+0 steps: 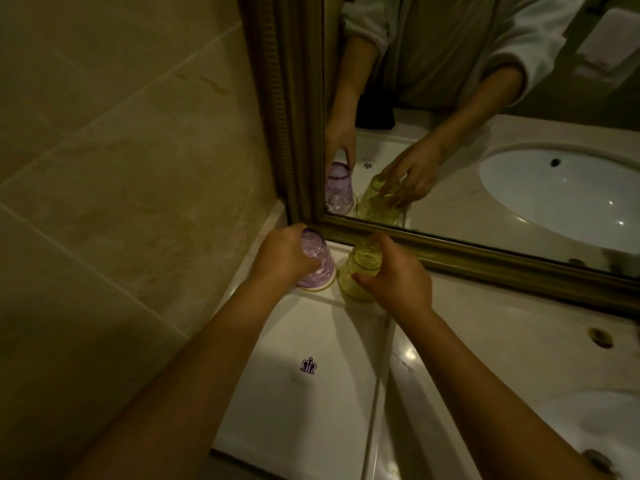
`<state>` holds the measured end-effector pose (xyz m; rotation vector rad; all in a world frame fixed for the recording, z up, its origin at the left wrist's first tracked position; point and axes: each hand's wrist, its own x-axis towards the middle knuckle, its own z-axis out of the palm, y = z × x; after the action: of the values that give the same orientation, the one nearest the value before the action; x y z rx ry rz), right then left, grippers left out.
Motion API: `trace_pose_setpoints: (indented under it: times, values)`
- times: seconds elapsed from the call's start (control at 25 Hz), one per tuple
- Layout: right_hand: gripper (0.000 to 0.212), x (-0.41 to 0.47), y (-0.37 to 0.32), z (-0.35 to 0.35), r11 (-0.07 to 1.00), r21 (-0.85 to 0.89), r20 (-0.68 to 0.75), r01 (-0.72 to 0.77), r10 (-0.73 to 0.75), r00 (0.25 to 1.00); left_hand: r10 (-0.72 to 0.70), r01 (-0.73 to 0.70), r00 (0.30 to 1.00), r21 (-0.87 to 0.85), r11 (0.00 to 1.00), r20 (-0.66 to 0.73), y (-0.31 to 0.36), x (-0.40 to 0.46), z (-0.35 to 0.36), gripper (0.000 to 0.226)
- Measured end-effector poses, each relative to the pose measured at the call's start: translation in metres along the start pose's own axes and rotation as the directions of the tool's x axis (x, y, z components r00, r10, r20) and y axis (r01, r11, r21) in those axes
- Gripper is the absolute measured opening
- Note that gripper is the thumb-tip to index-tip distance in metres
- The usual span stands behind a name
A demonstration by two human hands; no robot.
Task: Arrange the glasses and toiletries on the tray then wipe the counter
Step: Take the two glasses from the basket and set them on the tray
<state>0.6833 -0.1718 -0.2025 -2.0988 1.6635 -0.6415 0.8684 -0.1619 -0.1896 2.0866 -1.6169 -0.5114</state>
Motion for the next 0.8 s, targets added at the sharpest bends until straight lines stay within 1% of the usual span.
trace_pose_setpoints:
  times: [0.08, 0.12, 0.2, 0.32, 0.4, 0.48, 0.56, 0.68, 0.8]
  values:
    - [0.064, 0.0, 0.002, 0.002, 1.0, 0.011, -0.007, 0.001, -0.001, 1.0, 0.001, -0.001, 1.0, -0.006, 1.0, 0.022, -0.003, 0.003, 0.004, 0.074]
    - [0.067, 0.0, 0.003, 0.003, 1.0, 0.026, -0.006, 0.001, -0.001, 1.0, -0.008, 0.009, 1.0, -0.043, 0.999, 0.025, -0.006, 0.004, 0.006, 0.08]
    - [0.072, -0.002, 0.006, 0.006, 0.998, 0.067, -0.007, -0.008, 0.009, 1.0, -0.055, 0.054, 0.999, -0.181, 0.982, 0.001, -0.012, 0.001, 0.013, 0.086]
    - [0.08, -0.007, 0.011, 0.011, 0.986, 0.163, -0.032, -0.027, 0.032, 0.999, -0.12, 0.076, 0.989, -0.409, 0.91, -0.083, -0.022, -0.013, 0.029, 0.083]
    - [0.087, -0.011, 0.016, 0.014, 0.978, 0.198, -0.044, -0.062, 0.072, 0.996, -0.152, 0.077, 0.982, -0.487, 0.87, -0.116, -0.028, -0.022, 0.04, 0.085]
    - [0.086, -0.015, 0.022, 0.017, 0.981, 0.17, -0.048, -0.089, 0.099, 0.994, -0.16, 0.068, 0.975, -0.483, 0.873, -0.153, -0.032, -0.027, 0.05, 0.082]
    - [0.077, -0.018, 0.026, 0.022, 0.983, 0.156, -0.045, -0.092, 0.1, 0.994, -0.141, 0.03, 0.969, -0.467, 0.884, -0.204, -0.035, -0.029, 0.056, 0.073]
    - [0.076, -0.02, 0.028, 0.026, 0.97, 0.224, -0.06, -0.097, 0.113, 0.992, -0.124, 0.005, 0.969, -0.485, 0.875, -0.213, -0.038, -0.03, 0.059, 0.073]
    - [0.073, -0.022, 0.029, 0.029, 0.952, 0.292, -0.084, -0.095, 0.125, 0.989, -0.146, 0.026, 0.969, -0.508, 0.861, -0.199, -0.044, -0.029, 0.06, 0.076]
